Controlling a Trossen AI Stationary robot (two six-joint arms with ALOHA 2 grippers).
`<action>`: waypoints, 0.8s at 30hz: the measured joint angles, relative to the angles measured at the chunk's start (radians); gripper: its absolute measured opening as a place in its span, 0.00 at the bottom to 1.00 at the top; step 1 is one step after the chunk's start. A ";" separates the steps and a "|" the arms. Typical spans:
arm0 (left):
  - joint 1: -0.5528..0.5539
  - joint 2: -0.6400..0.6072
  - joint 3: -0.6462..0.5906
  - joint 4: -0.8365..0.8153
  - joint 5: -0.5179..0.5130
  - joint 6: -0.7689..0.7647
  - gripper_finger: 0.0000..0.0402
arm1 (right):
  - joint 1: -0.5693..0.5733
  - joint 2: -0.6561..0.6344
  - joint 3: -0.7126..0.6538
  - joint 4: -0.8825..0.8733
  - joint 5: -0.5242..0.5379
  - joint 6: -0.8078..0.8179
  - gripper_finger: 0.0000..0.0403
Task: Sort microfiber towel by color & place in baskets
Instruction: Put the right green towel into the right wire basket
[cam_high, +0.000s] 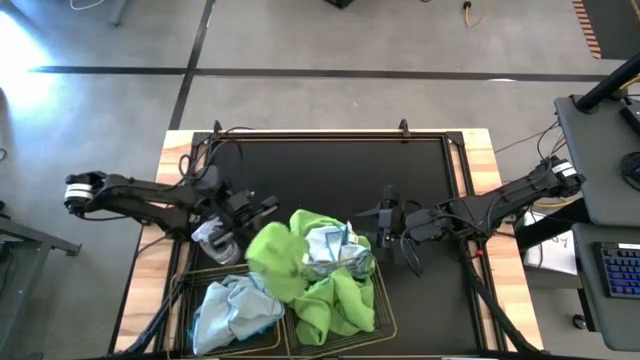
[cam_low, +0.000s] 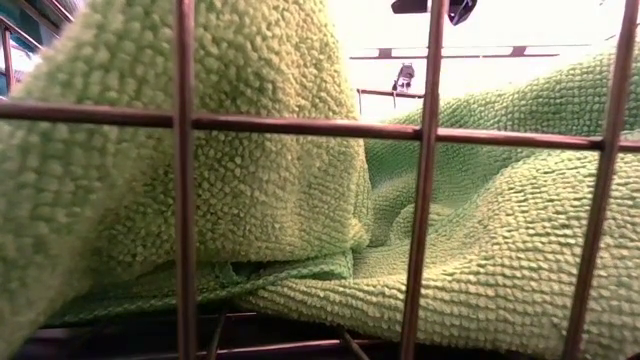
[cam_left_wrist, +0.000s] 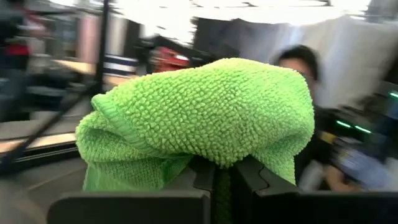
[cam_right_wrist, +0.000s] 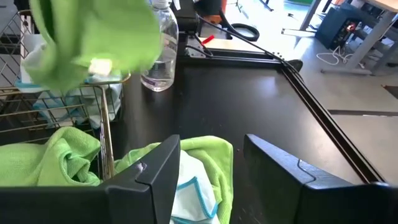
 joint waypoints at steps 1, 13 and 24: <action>-0.001 -0.012 -0.003 0.000 0.040 -0.006 0.01 | 0.000 0.000 0.000 0.000 0.000 0.000 0.43; -0.030 0.010 0.046 -0.031 -0.110 -0.070 0.03 | 0.000 0.000 0.000 0.000 0.001 0.002 0.43; -0.184 0.292 0.284 -0.151 -0.138 -0.063 0.03 | 0.000 0.001 0.001 -0.002 0.001 0.002 0.43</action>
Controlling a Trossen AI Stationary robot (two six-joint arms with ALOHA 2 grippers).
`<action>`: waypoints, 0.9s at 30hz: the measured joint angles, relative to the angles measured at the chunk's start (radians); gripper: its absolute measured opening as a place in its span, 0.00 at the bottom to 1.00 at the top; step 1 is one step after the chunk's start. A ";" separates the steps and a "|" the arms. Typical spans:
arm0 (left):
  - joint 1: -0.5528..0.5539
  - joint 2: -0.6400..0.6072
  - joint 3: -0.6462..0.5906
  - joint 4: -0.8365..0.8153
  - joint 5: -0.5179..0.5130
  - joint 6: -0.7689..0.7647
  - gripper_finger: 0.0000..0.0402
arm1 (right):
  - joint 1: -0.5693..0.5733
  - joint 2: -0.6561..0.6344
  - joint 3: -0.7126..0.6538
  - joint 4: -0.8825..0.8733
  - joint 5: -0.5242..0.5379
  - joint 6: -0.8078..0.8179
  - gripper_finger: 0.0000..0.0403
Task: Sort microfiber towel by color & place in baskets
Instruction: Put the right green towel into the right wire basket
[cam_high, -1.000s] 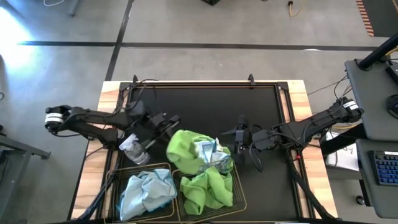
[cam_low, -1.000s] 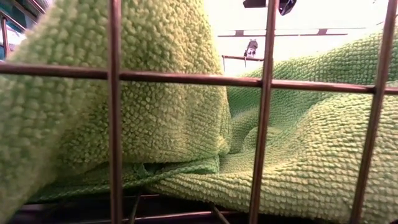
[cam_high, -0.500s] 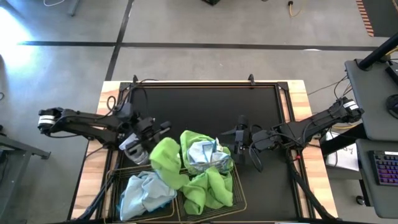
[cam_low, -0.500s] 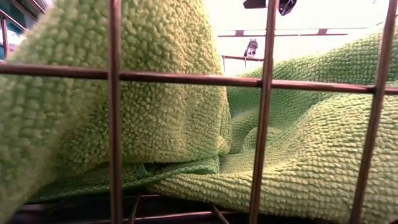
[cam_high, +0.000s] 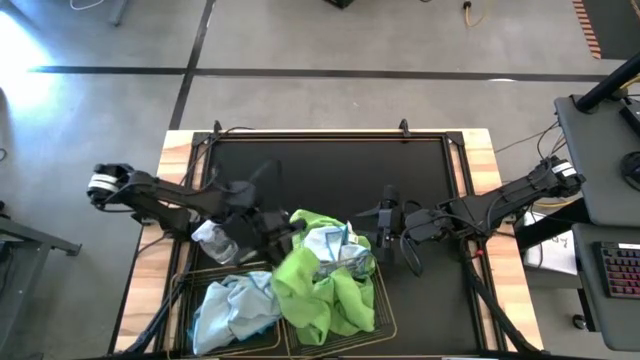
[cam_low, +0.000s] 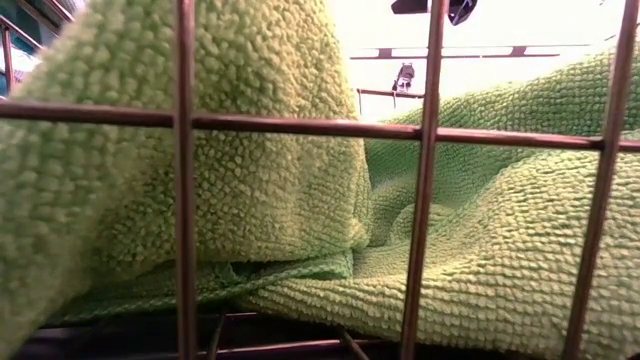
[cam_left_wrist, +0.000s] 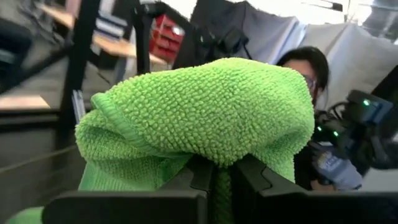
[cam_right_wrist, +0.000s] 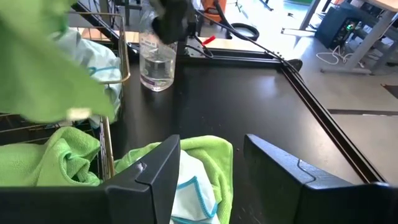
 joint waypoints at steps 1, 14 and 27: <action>-0.008 0.020 0.028 -0.036 -0.001 0.006 0.03 | 0.000 0.000 0.000 -0.004 0.000 0.000 0.43; -0.067 0.173 0.455 -1.003 -0.490 0.237 0.03 | 0.000 0.000 0.001 -0.087 -0.001 0.043 0.43; -0.208 0.328 0.704 -1.174 -0.480 0.099 0.03 | 0.000 0.000 0.001 -0.109 -0.001 0.061 0.43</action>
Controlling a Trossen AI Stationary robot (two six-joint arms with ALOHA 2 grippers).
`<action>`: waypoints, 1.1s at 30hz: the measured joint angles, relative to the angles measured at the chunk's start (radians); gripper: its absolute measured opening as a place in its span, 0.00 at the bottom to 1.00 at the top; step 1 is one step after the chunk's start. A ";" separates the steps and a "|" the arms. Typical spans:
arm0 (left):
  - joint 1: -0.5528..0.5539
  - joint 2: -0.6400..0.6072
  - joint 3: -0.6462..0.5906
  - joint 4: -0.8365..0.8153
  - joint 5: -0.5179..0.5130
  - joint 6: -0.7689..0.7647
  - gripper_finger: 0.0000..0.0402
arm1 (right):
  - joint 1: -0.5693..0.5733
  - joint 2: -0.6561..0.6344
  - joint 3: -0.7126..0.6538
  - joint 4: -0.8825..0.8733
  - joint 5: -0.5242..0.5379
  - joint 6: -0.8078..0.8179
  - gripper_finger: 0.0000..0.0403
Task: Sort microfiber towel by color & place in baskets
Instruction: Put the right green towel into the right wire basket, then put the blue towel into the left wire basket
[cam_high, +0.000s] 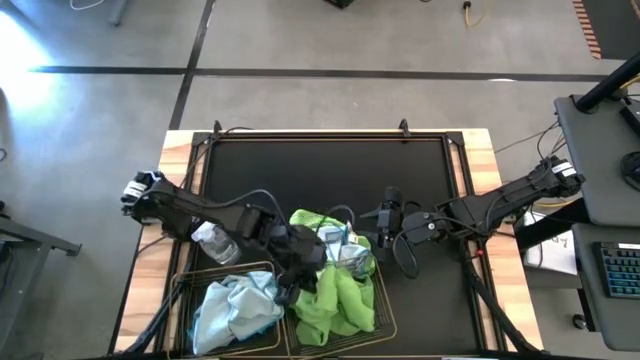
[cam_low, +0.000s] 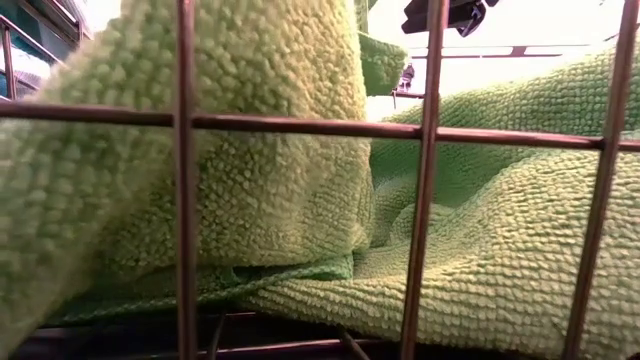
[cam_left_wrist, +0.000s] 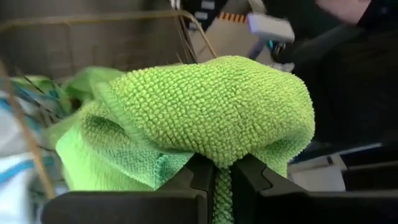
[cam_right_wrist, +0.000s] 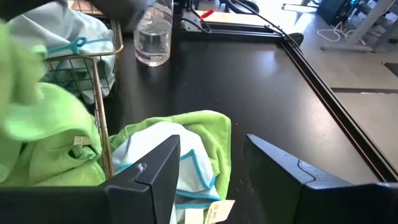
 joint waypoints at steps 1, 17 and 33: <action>-0.008 0.019 0.023 -0.024 0.000 -0.001 0.03 | 0.000 0.000 0.000 0.000 0.000 0.000 0.43; -0.030 0.337 0.456 -0.478 0.138 0.003 0.11 | 0.000 0.000 0.000 -0.025 -0.001 0.037 0.43; -0.032 0.441 0.826 -0.873 -0.230 0.116 0.25 | 0.000 0.000 0.000 -0.175 -0.010 0.098 0.43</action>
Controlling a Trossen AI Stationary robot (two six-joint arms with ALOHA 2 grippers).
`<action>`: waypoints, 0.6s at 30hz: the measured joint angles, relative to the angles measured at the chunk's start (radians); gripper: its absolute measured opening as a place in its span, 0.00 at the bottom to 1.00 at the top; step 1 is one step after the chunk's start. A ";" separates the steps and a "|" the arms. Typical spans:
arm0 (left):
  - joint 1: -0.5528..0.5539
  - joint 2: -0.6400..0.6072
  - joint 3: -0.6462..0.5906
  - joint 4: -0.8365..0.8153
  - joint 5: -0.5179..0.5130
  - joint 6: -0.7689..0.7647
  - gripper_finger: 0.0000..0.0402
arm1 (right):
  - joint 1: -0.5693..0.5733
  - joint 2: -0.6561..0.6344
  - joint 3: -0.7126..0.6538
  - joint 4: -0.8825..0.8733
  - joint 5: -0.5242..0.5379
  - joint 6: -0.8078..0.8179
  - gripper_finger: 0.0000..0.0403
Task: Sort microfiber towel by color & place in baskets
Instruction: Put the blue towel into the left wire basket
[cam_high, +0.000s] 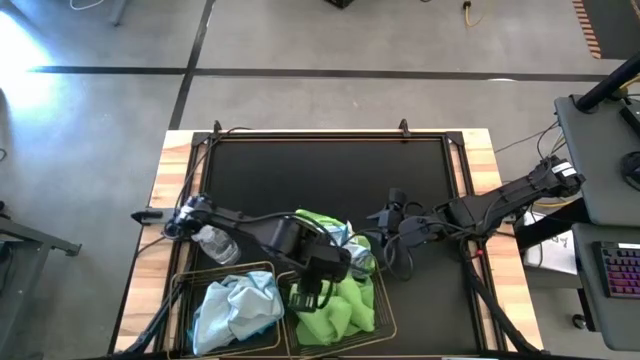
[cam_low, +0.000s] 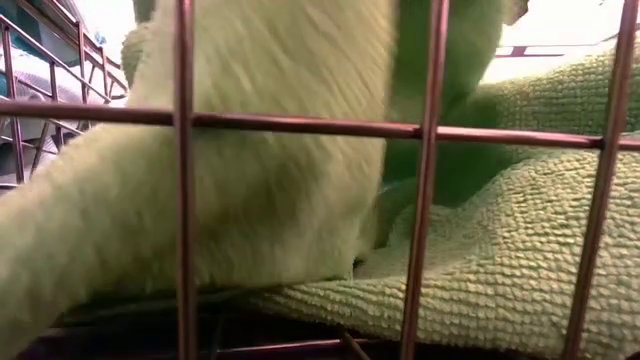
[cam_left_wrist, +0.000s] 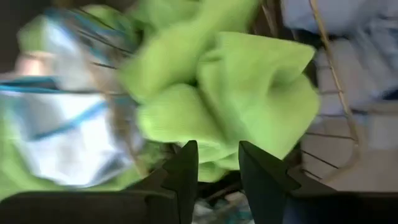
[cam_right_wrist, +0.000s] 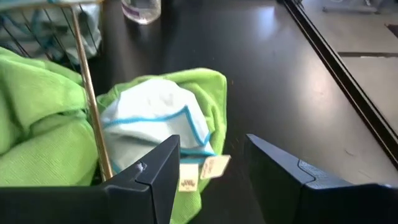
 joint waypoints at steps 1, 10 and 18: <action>-0.001 -0.011 0.000 0.003 -0.041 0.000 0.25 | 0.000 0.000 0.000 -0.012 0.000 0.001 0.43; -0.012 -0.070 0.000 0.017 -0.214 0.019 0.25 | -0.006 0.008 0.000 -0.038 0.000 0.087 0.43; -0.013 -0.070 -0.048 -0.012 -0.226 0.016 0.25 | -0.034 0.099 -0.001 -0.146 -0.047 0.120 0.43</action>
